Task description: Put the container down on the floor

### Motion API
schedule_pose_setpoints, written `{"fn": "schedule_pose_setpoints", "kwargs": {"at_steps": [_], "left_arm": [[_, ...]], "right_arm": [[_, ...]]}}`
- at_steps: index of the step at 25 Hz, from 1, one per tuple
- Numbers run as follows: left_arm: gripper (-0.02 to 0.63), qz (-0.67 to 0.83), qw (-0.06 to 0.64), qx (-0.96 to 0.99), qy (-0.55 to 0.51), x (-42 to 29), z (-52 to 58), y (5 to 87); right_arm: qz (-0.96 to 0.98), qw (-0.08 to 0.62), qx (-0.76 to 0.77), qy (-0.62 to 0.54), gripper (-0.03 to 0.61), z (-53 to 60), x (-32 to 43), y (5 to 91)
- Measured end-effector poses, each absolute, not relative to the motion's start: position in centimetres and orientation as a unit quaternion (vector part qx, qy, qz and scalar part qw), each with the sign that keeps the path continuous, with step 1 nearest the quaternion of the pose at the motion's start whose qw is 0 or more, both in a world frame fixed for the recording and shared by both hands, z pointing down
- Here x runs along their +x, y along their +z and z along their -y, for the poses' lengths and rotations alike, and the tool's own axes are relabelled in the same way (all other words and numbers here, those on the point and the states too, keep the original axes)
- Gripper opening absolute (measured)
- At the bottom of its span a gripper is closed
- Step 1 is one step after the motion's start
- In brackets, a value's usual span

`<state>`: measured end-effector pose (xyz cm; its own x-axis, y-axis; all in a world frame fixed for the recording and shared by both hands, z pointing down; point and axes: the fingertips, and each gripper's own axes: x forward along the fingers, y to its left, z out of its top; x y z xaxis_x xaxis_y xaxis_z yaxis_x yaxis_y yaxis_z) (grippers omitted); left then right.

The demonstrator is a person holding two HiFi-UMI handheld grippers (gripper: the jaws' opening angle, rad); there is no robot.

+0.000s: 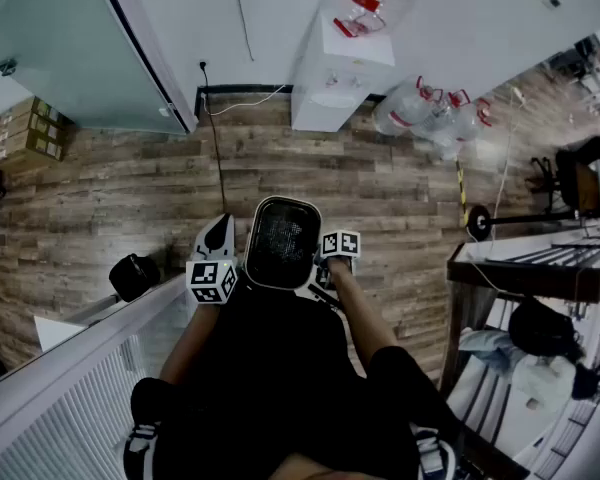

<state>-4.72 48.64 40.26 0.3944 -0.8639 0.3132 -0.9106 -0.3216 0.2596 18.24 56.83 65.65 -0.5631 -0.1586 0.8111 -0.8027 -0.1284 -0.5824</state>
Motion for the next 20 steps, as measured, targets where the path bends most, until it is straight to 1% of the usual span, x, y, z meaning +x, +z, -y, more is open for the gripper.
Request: {"fn": "schedule_pose_setpoints", "kwargs": {"at_steps": [20], "left_arm": [[0.026,0.542,0.202,0.813,0.068,-3.98,-48.86,40.52]], "right_arm": [[0.606,0.246,0.399,0.642,0.127,-56.77,18.78,65.47]]}}
